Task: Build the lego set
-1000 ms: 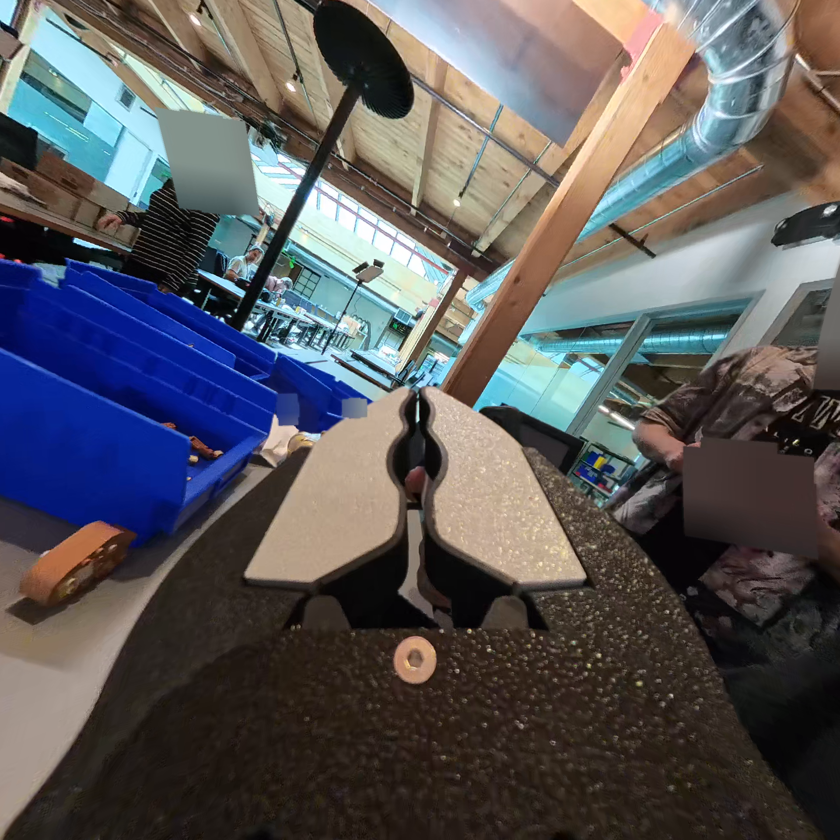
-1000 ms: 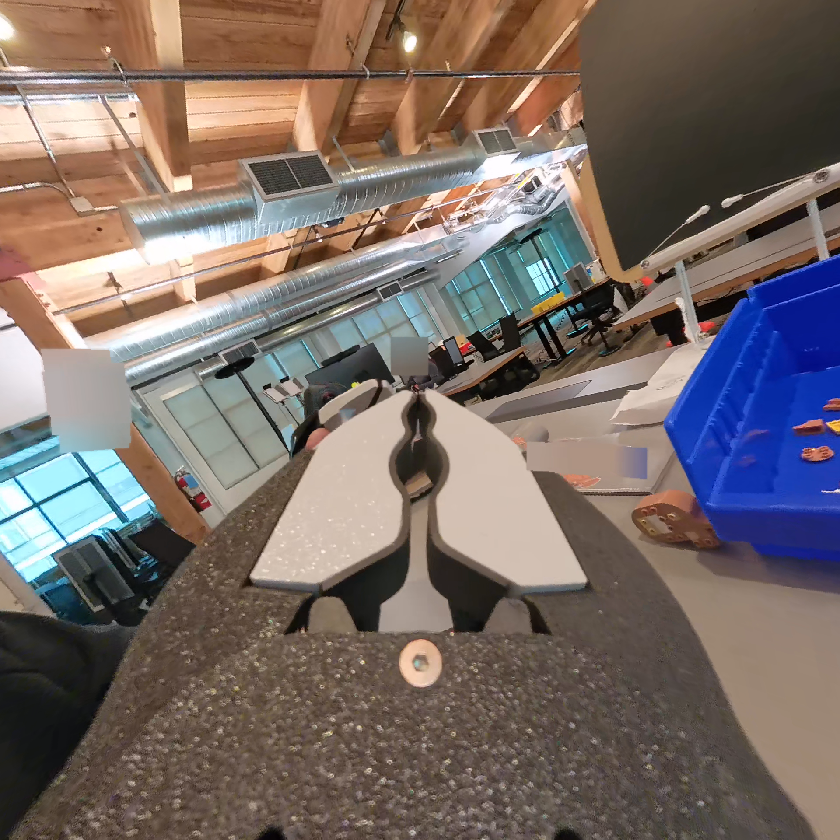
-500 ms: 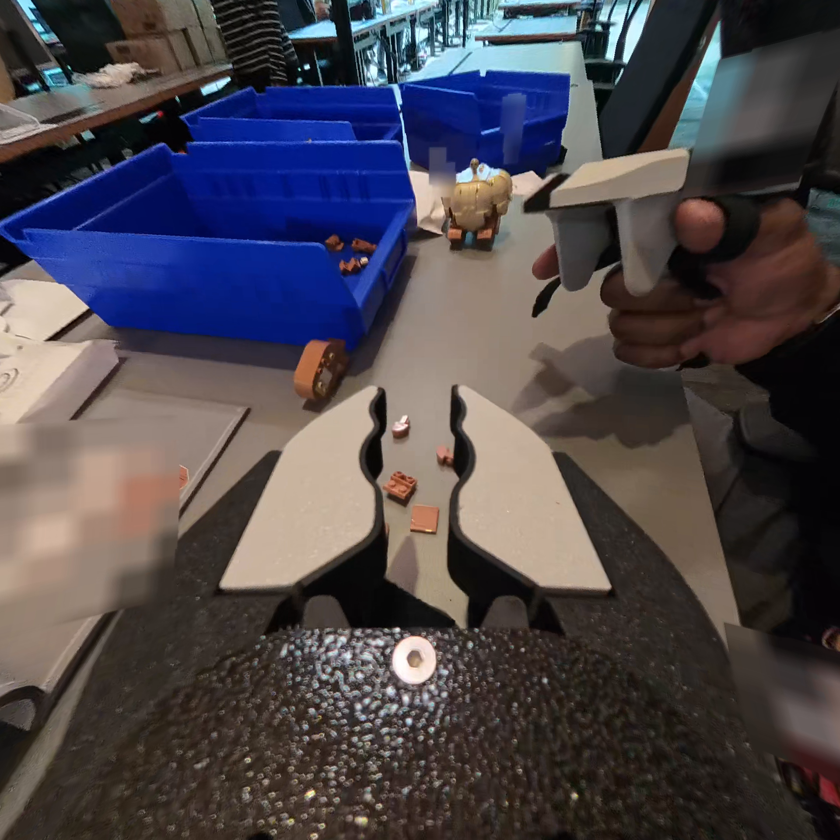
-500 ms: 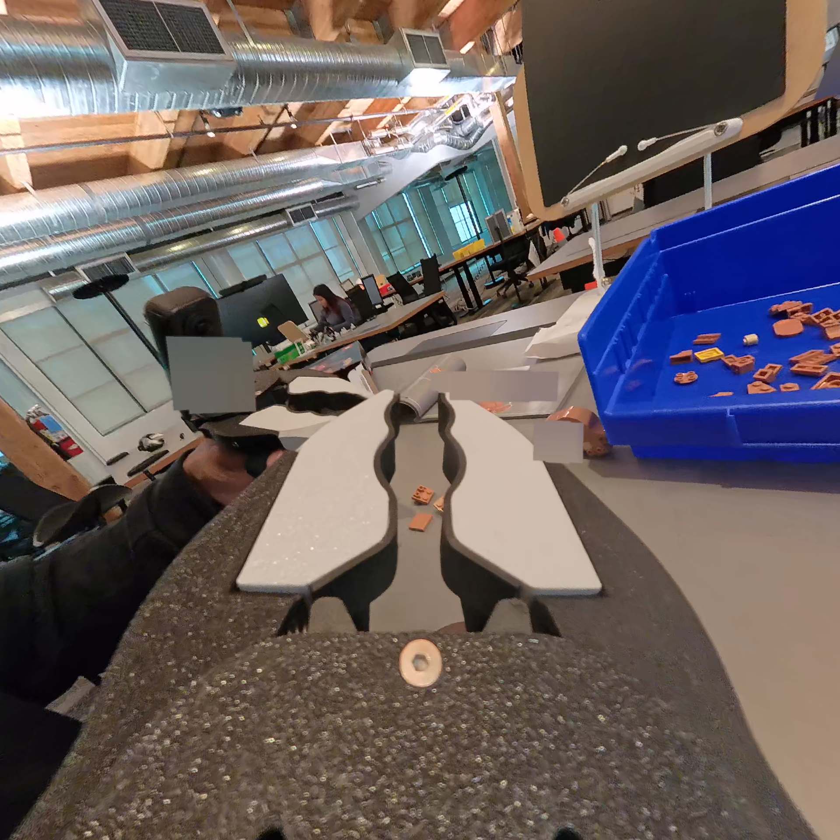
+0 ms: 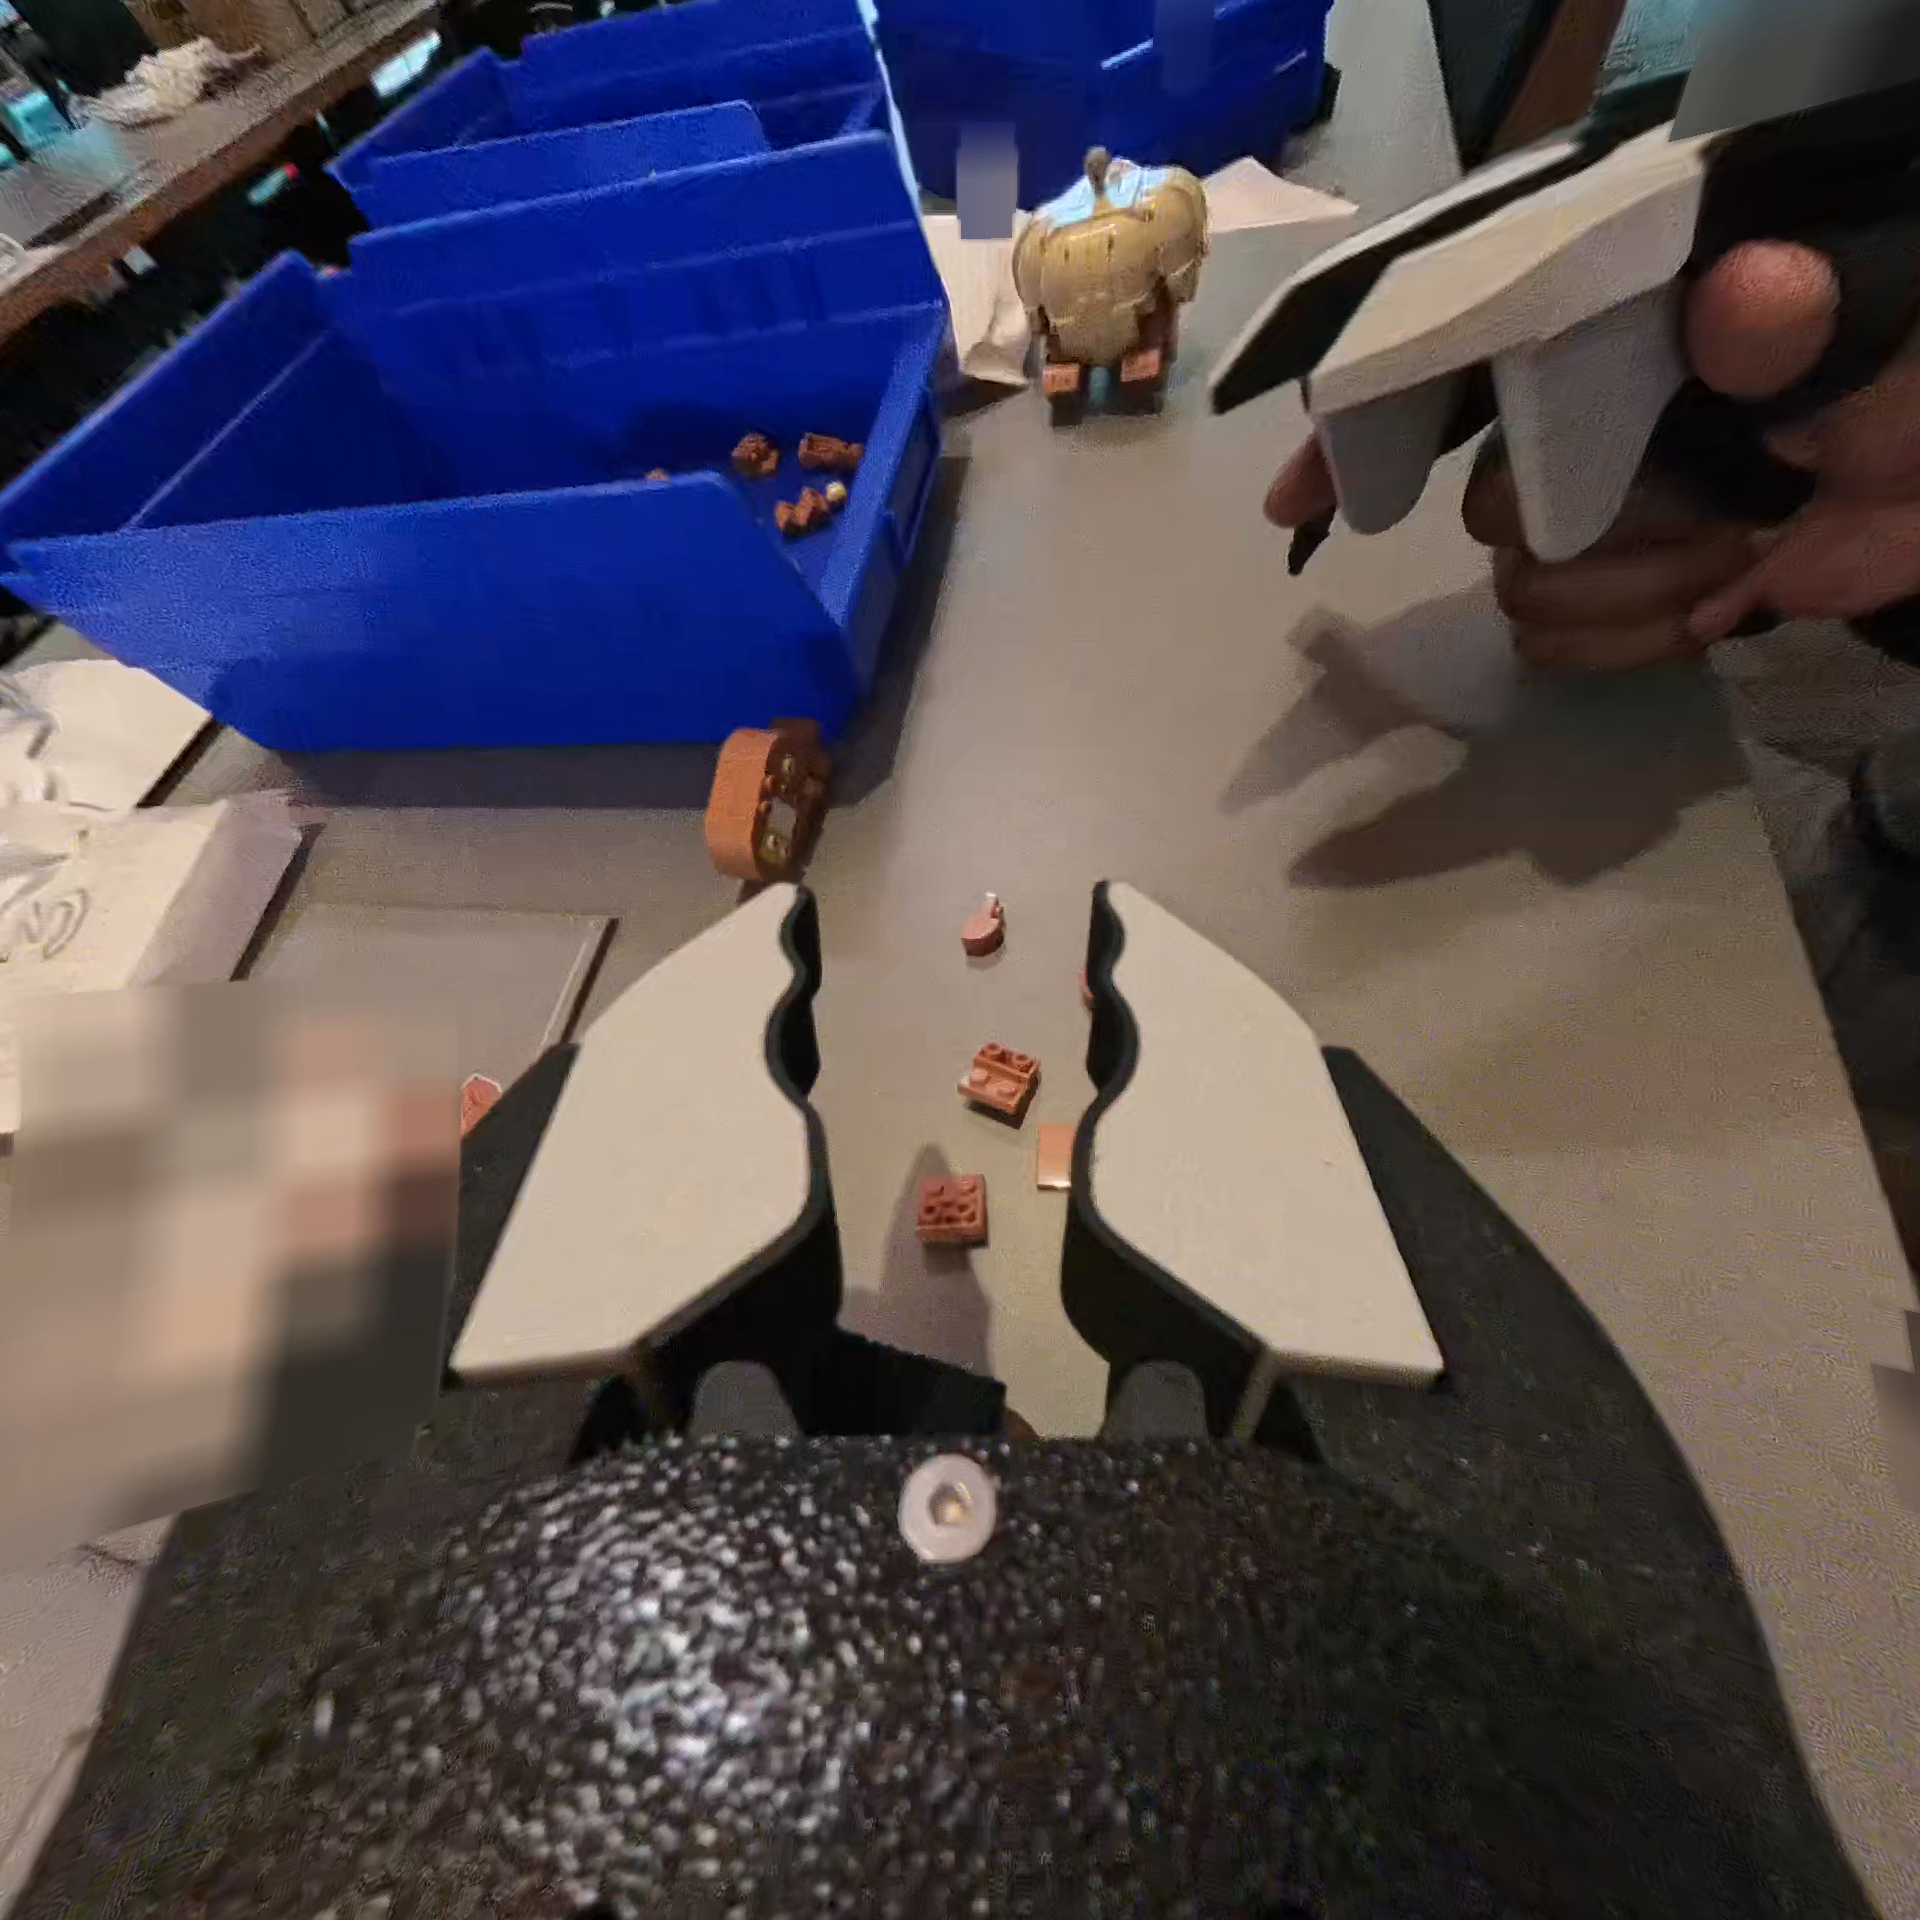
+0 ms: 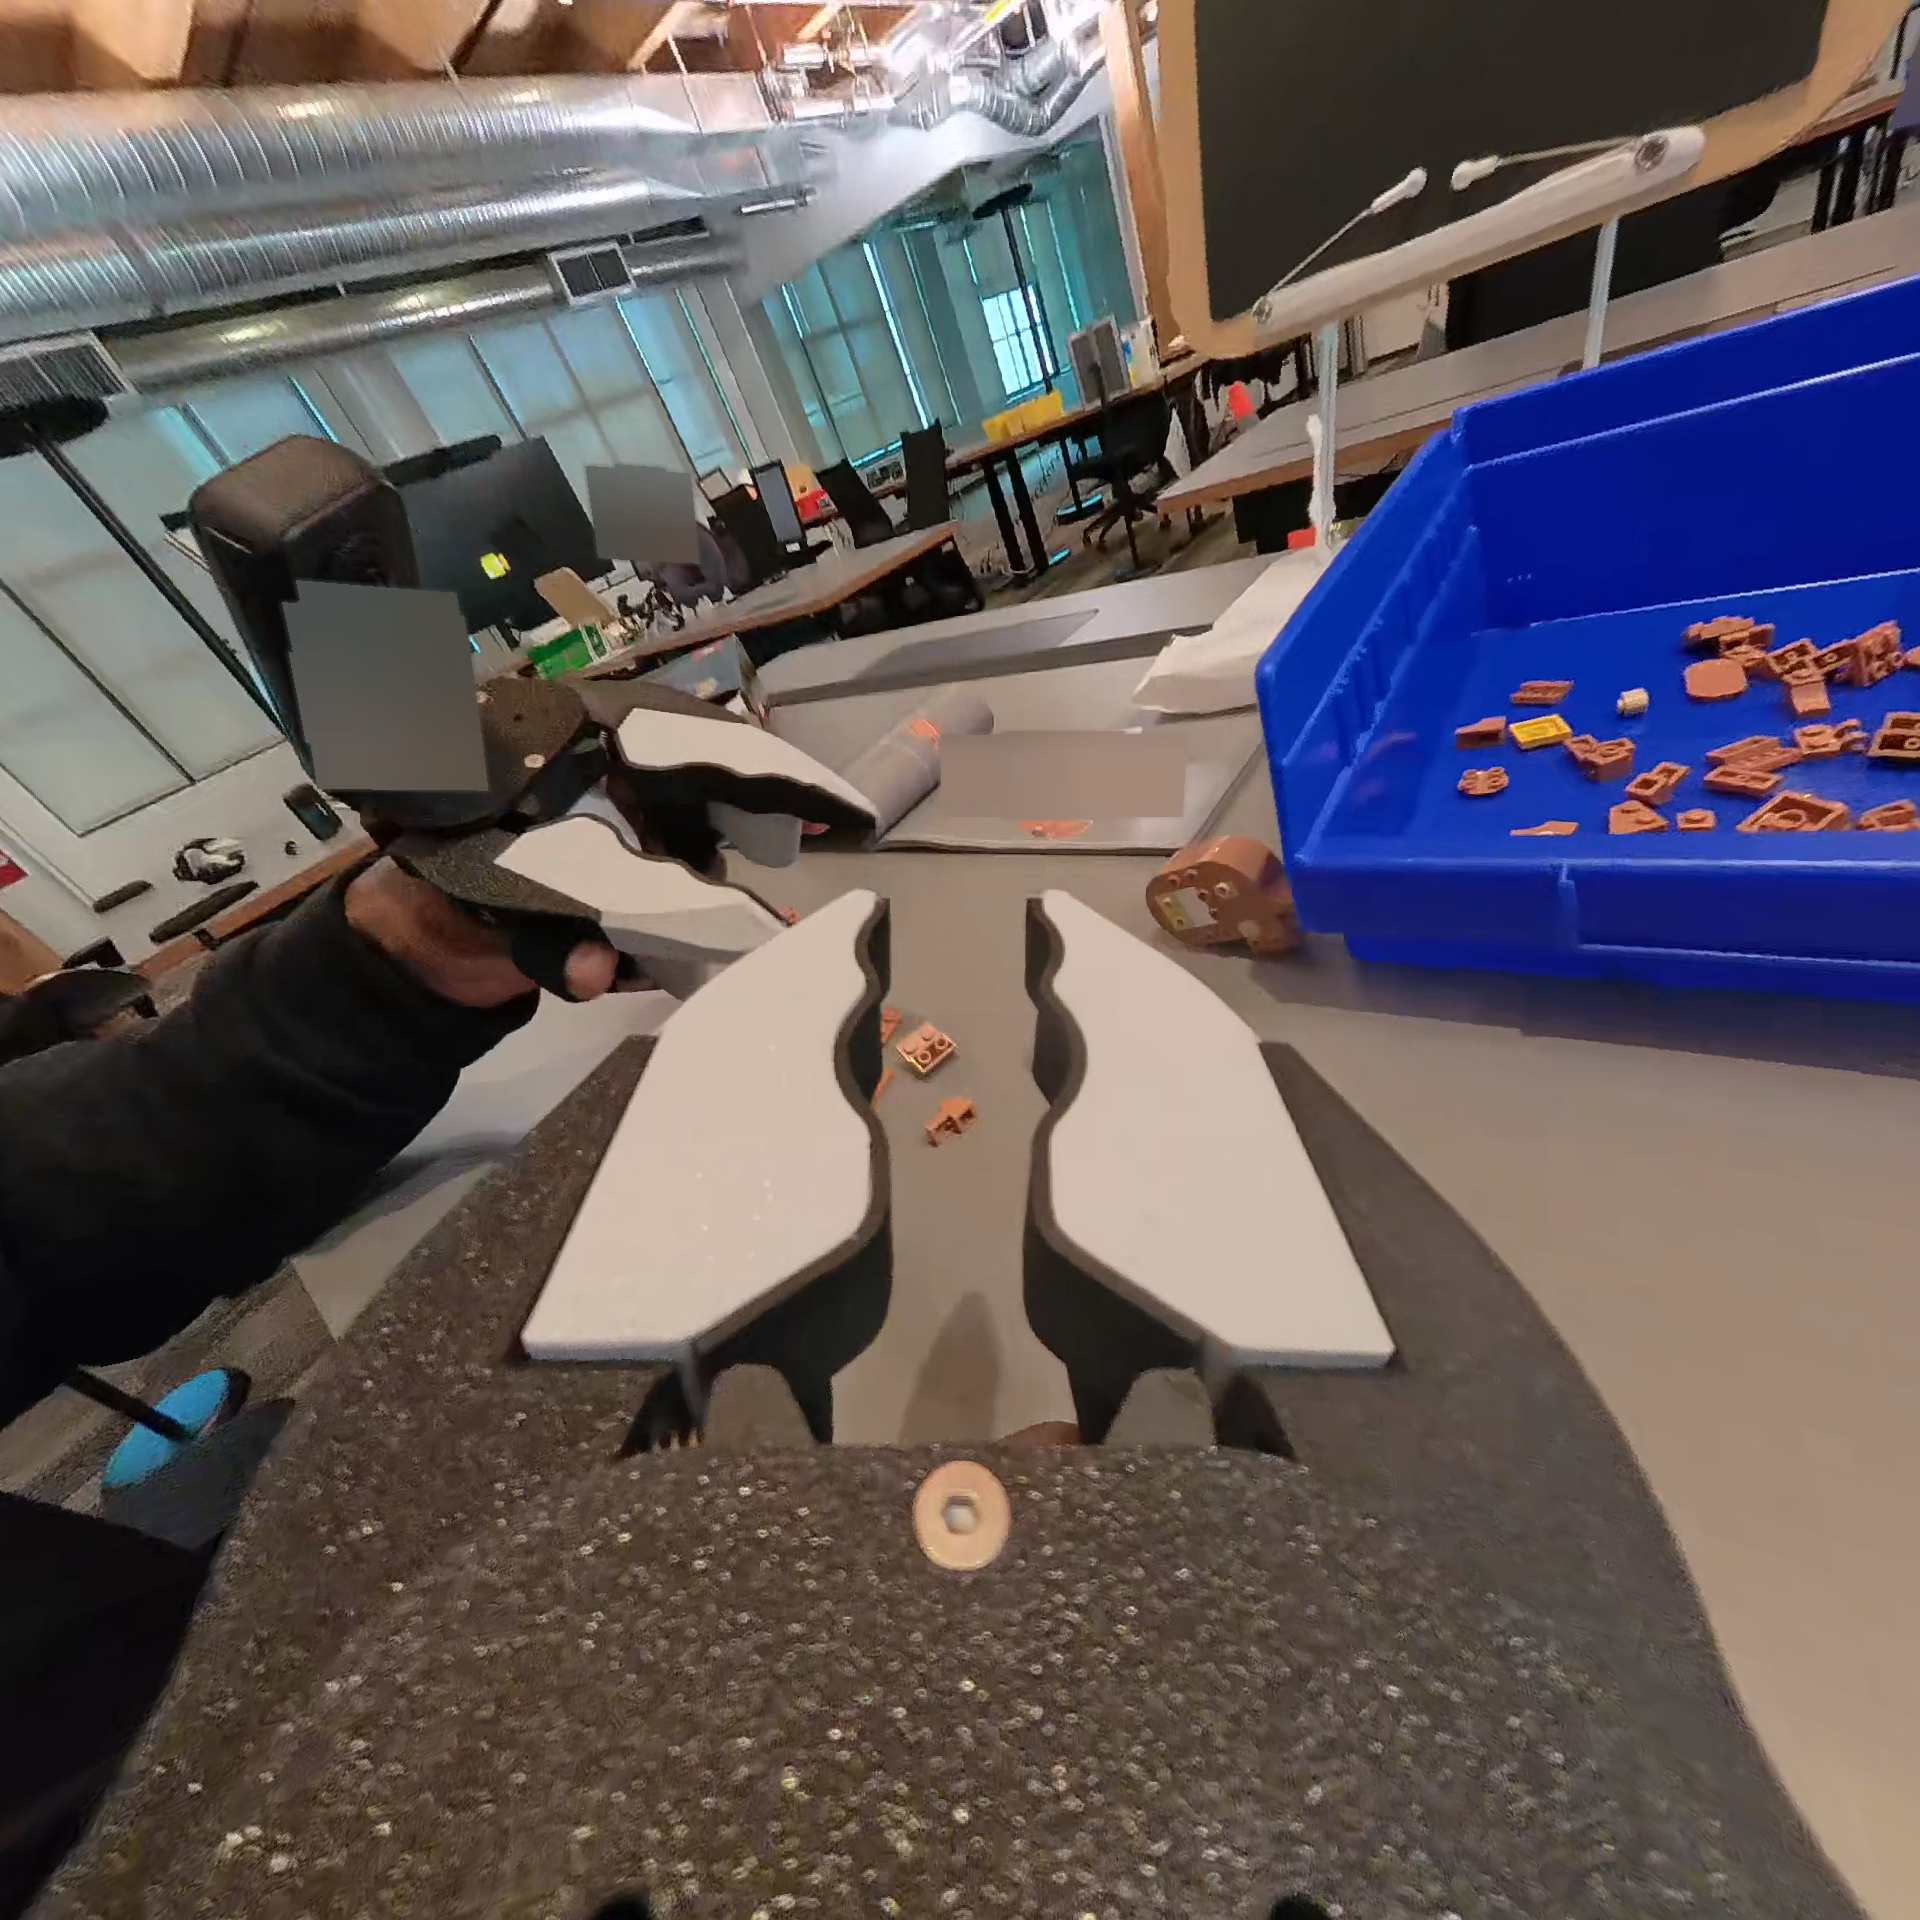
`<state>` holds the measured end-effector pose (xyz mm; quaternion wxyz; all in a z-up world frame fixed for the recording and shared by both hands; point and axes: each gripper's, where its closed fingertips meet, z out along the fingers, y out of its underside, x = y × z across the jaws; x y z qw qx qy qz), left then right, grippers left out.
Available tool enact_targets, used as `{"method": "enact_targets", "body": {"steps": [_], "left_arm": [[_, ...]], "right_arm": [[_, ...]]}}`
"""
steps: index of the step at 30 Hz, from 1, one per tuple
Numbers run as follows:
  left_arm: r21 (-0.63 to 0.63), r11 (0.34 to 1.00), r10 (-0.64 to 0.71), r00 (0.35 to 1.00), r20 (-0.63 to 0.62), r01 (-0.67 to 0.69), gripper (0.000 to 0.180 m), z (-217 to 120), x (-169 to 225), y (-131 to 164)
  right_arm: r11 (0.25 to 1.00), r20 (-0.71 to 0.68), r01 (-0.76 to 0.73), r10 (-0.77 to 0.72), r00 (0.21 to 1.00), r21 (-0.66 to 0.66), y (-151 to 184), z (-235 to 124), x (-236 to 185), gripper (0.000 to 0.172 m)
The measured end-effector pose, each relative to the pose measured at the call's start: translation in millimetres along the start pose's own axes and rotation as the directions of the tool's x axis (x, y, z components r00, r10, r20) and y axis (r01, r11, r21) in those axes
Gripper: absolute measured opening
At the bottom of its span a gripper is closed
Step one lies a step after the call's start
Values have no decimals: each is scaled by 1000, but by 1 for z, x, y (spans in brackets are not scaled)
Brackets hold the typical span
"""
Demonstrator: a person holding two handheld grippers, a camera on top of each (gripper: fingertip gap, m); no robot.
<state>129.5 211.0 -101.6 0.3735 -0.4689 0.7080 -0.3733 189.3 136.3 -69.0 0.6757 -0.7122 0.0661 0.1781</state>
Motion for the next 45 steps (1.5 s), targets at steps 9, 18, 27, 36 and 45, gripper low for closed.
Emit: {"method": "enact_targets", "body": {"steps": [9, 18, 27, 36, 45], "left_arm": [[320, 876, -355, 932, -78, 361, 45, -9, -30, -17], [296, 947, -163, 979, 120, 122, 39, -17, -35, -11], [258, 962, -129, 978, 161, 85, 35, -16, -35, -4], [193, 969, -162, 986, 38, 152, 40, -10, -27, 4], [-2, 992, -124, 992, -31, 124, 45, 15, -30, 4]], "right_arm": [[1000, -4, -2, 2, 1000, 5, 6, 4, 3, 23], [996, -66, 84, -81, 995, 41, -13, 9, 14, 21], [988, -70, 148, -150, 986, -30, 0, 27, 12, 19], [992, -27, 117, -119, 993, -52, 9, 30, 17, 19], [992, -25, 98, -101, 995, -80, 15, 35, 20, 20]]}}
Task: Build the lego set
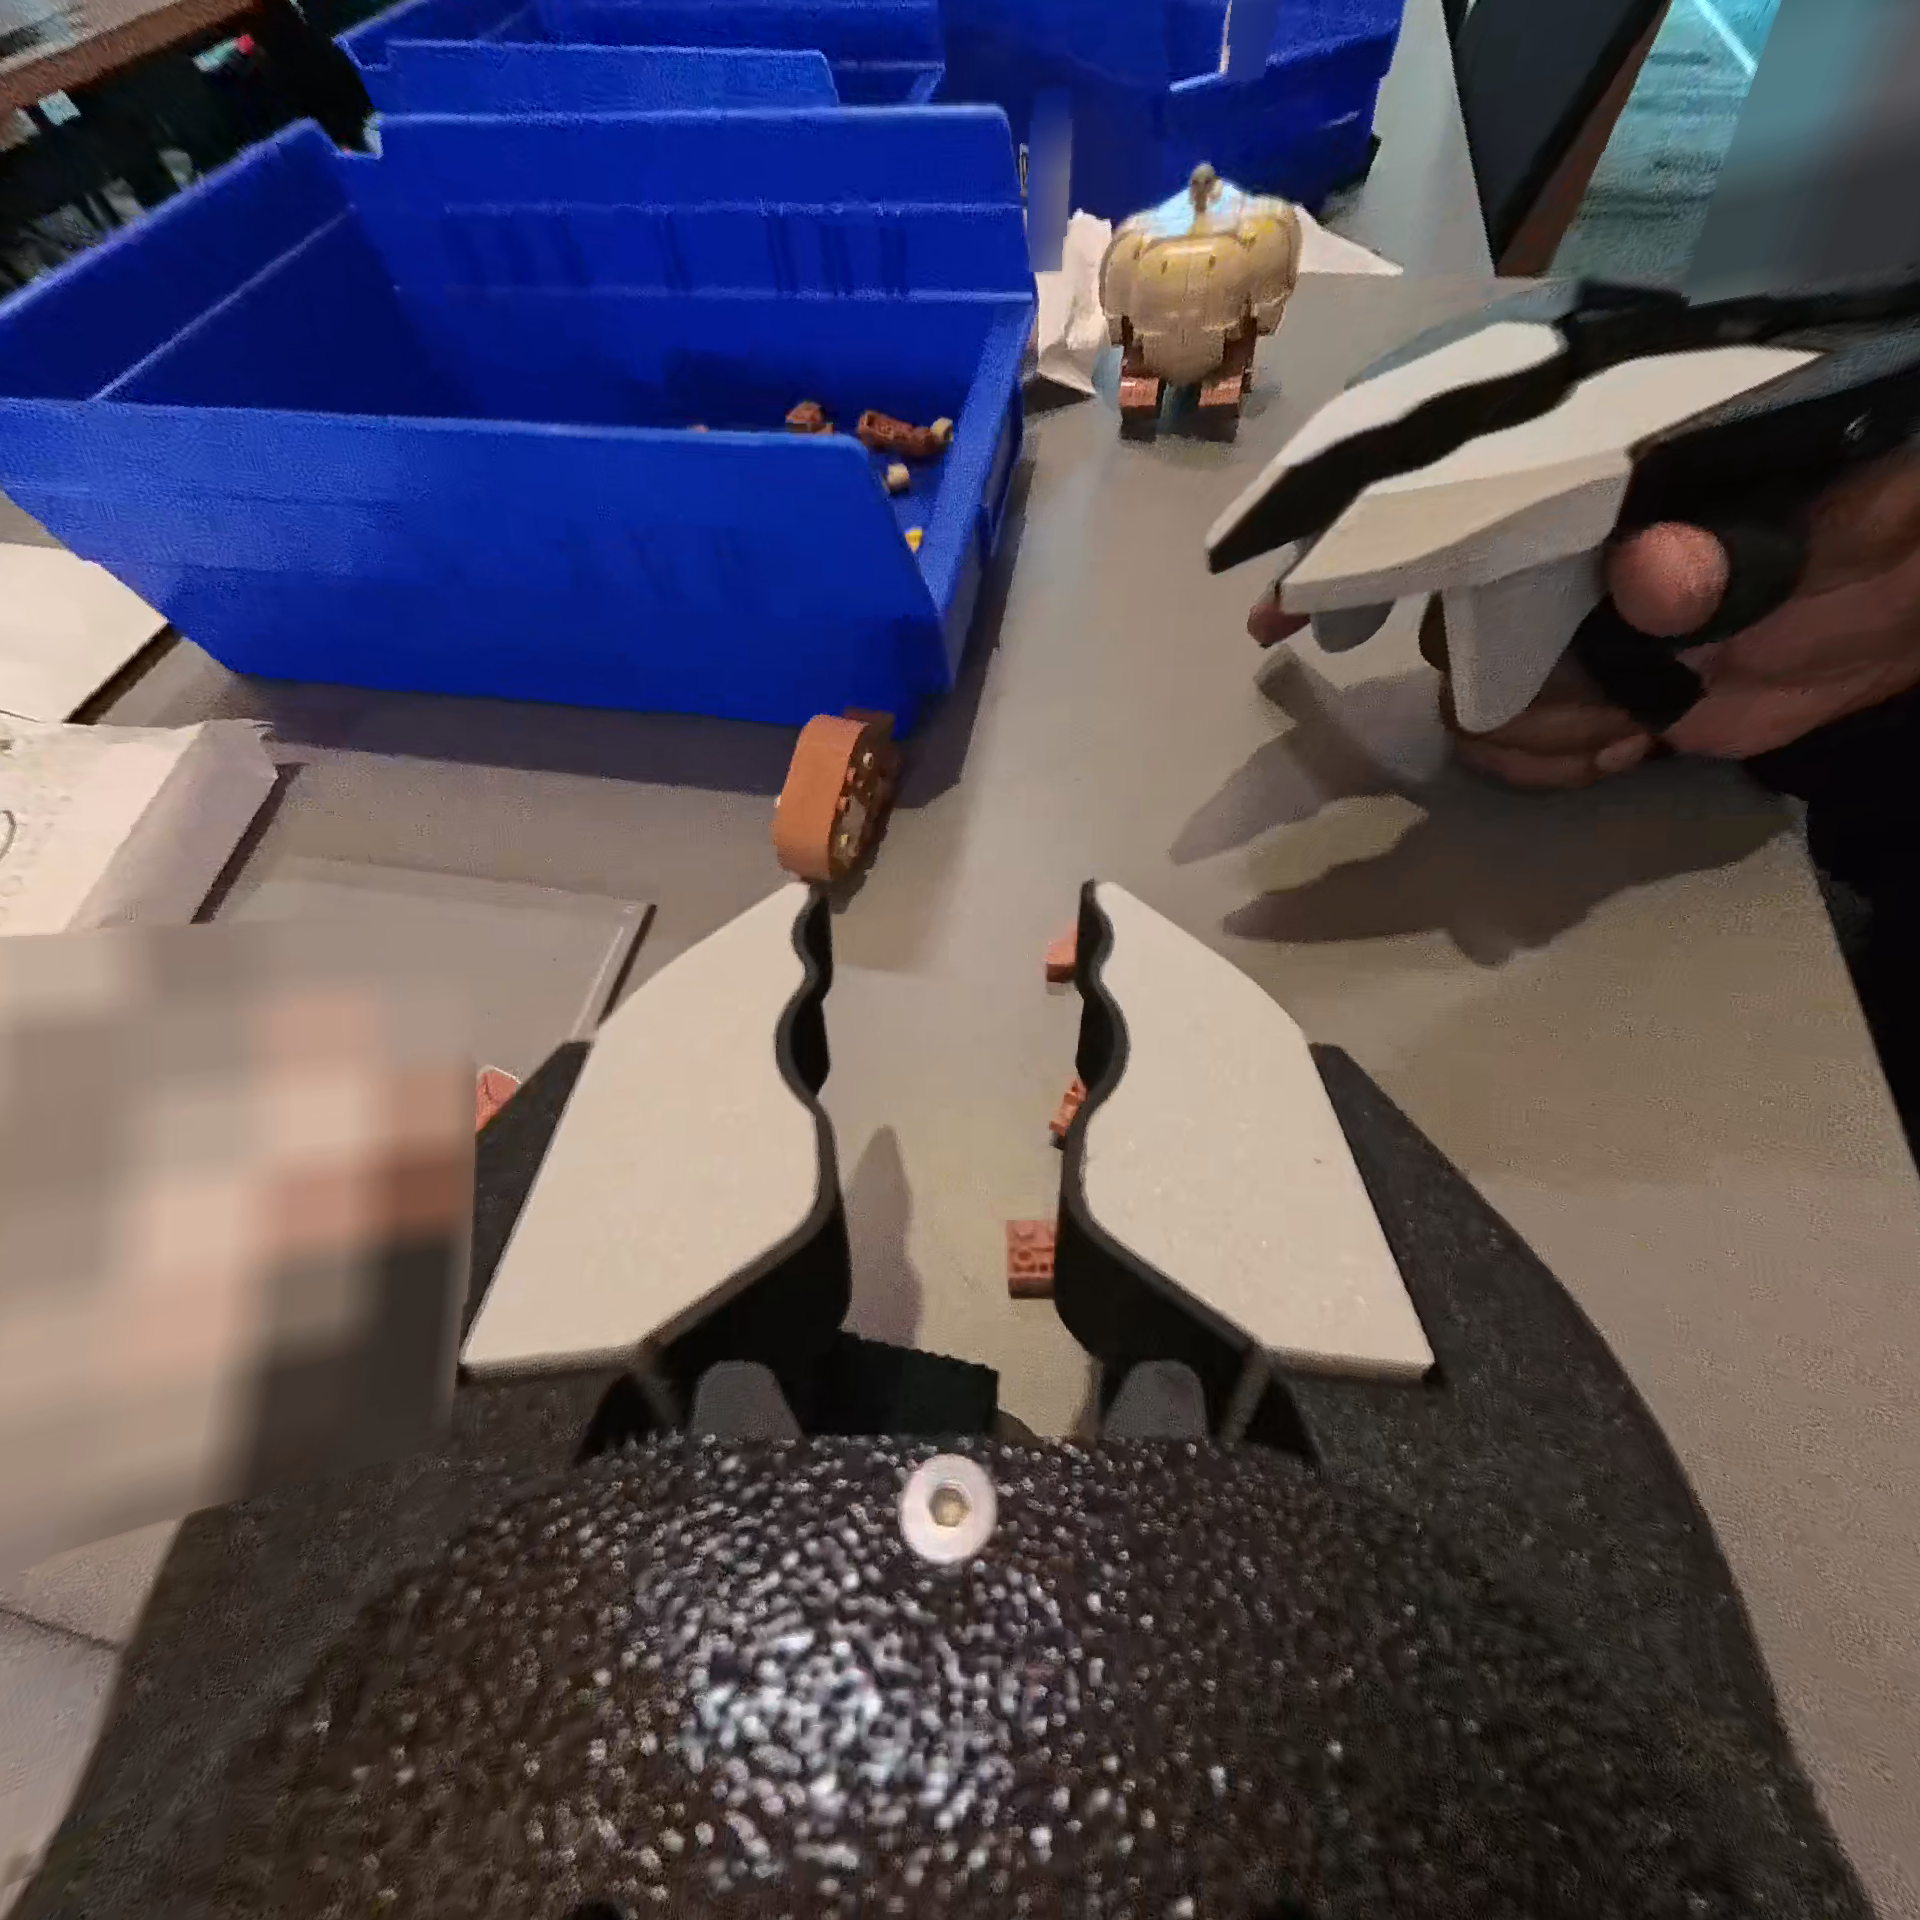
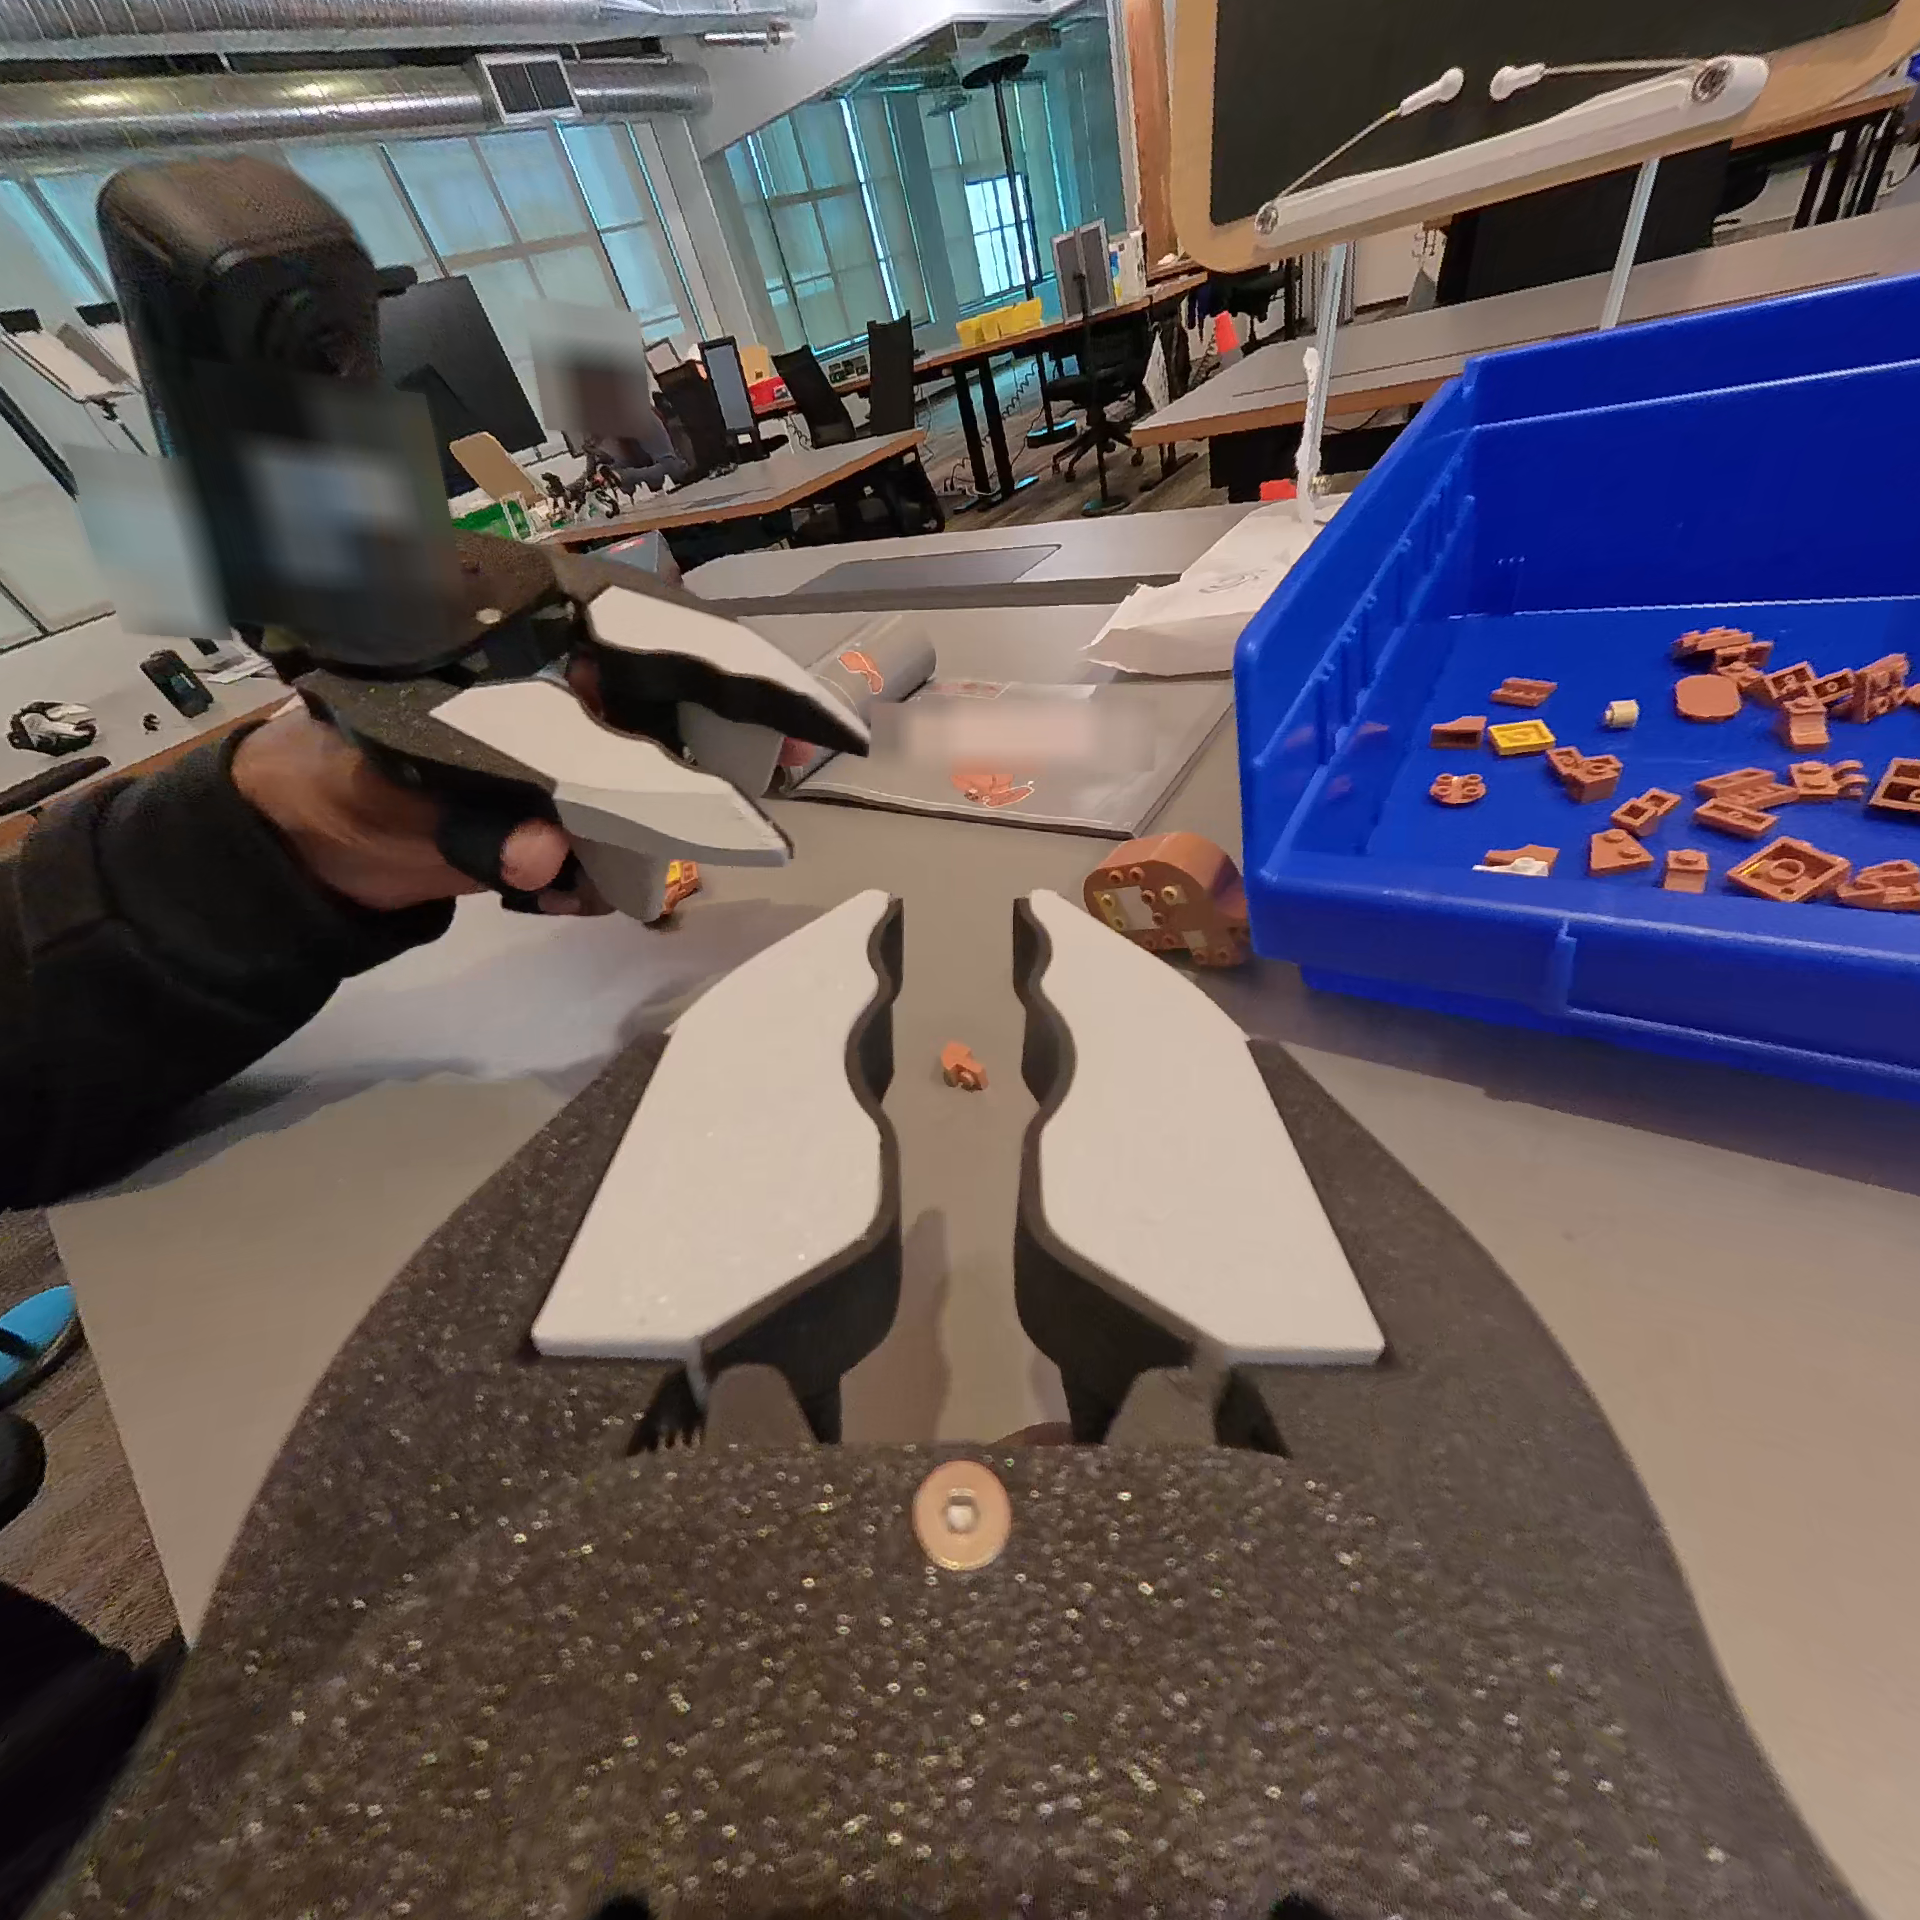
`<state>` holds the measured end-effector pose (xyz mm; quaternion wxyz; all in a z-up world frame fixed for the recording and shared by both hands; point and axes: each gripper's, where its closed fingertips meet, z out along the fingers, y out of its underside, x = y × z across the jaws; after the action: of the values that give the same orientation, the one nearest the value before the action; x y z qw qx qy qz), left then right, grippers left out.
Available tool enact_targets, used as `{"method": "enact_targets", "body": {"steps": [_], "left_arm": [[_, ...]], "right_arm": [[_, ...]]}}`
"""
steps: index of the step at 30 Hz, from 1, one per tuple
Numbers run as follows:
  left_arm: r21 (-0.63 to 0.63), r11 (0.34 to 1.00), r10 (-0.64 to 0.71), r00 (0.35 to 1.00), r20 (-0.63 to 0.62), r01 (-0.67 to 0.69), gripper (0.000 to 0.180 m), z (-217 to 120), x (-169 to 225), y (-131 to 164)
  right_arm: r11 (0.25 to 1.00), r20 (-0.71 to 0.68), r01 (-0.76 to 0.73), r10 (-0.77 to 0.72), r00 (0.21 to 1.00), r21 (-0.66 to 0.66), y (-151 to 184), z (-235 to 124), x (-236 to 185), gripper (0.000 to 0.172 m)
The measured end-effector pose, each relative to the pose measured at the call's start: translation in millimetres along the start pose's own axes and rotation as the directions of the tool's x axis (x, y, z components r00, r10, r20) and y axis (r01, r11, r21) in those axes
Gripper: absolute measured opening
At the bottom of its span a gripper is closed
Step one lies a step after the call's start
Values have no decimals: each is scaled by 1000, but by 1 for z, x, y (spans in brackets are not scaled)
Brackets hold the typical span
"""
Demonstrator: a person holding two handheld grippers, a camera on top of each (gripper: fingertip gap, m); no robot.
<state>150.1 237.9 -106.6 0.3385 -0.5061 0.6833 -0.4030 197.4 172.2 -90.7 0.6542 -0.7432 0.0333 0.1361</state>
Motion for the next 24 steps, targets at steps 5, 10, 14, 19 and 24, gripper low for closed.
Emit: {"method": "enact_targets", "body": {"steps": [5, 10, 14, 19, 24], "left_arm": [[18, 1000, -7, 1000, 9, 7, 45, 16, -6, -8], [96, 994, -52, 996, 78, 45, 42, 17, -16, -6], [167, 984, -90, 987, 136, 67, 38, 7, -24, -5], [191, 980, -87, 977, 192, 50, 35, -3, -27, -2], [231, 972, -81, 972, 219, 29, 34, -18, -27, -6]], "right_arm": [[999, 2, -29, 29, 1000, 19, -2, -2, 3, 20], [998, -6, -34, 34, 999, 51, -6, -6, 4, 19], [996, -11, -38, 39, 999, 78, -9, -9, 5, 19], [993, -21, -21, 24, 999, 119, -13, -13, 4, 18], [987, -29, -3, 7, 1000, 162, -17, -19, 3, 17]]}}
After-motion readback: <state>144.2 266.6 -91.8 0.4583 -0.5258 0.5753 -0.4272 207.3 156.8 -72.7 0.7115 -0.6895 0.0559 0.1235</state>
